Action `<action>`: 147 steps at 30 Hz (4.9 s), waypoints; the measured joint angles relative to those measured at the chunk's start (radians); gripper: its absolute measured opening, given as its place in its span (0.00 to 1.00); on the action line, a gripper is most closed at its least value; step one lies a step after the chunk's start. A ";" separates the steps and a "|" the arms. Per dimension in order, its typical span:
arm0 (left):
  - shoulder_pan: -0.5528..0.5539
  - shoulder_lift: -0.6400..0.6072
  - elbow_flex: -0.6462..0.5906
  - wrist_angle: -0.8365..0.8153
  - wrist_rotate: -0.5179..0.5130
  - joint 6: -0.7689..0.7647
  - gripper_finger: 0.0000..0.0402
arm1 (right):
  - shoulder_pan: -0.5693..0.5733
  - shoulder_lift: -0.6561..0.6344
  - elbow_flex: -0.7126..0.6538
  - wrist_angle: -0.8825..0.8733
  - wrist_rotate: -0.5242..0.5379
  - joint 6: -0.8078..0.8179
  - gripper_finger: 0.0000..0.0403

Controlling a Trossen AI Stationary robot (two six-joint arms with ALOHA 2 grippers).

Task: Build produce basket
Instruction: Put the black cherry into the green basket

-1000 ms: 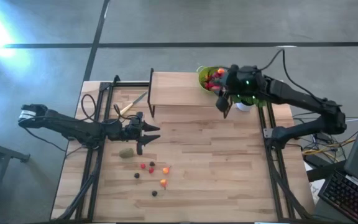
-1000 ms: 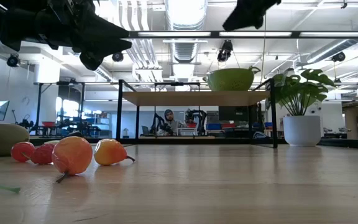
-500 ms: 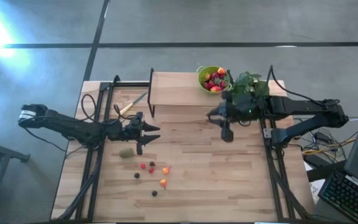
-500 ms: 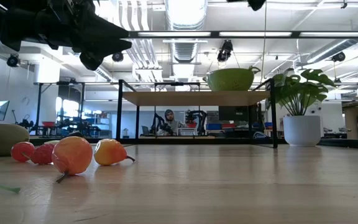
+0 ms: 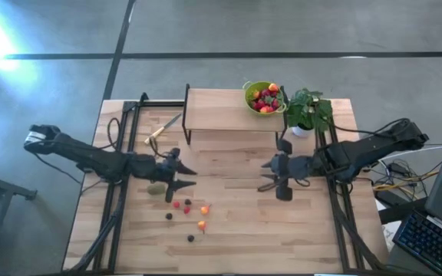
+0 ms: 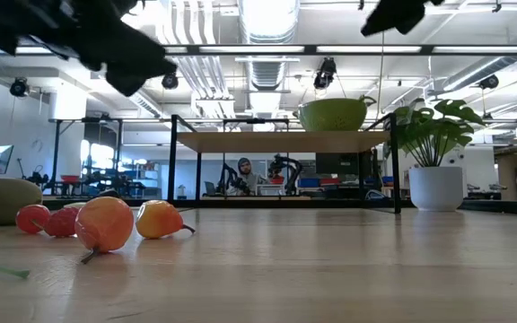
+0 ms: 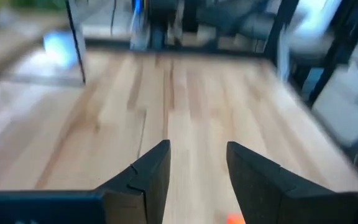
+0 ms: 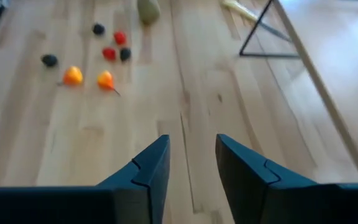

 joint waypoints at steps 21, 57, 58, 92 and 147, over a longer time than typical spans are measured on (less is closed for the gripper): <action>-0.521 0.289 0.383 -0.817 -0.229 -0.693 0.41 | 0.008 -0.001 -0.100 0.055 0.022 0.053 0.44; -0.562 0.654 0.437 -0.921 -0.064 -1.630 0.40 | 0.008 -0.001 -0.100 0.085 0.018 0.059 0.39; -0.562 0.656 0.437 -0.923 -0.065 -1.629 0.39 | 0.008 -0.001 -0.100 0.085 0.018 0.059 0.40; -0.536 0.645 0.526 -0.957 -0.132 -1.331 0.01 | 0.008 -0.001 -0.100 0.084 0.018 0.053 0.23; 0.108 0.836 0.720 -0.015 0.012 0.223 0.00 | 0.020 0.108 -0.102 0.117 0.007 0.038 0.62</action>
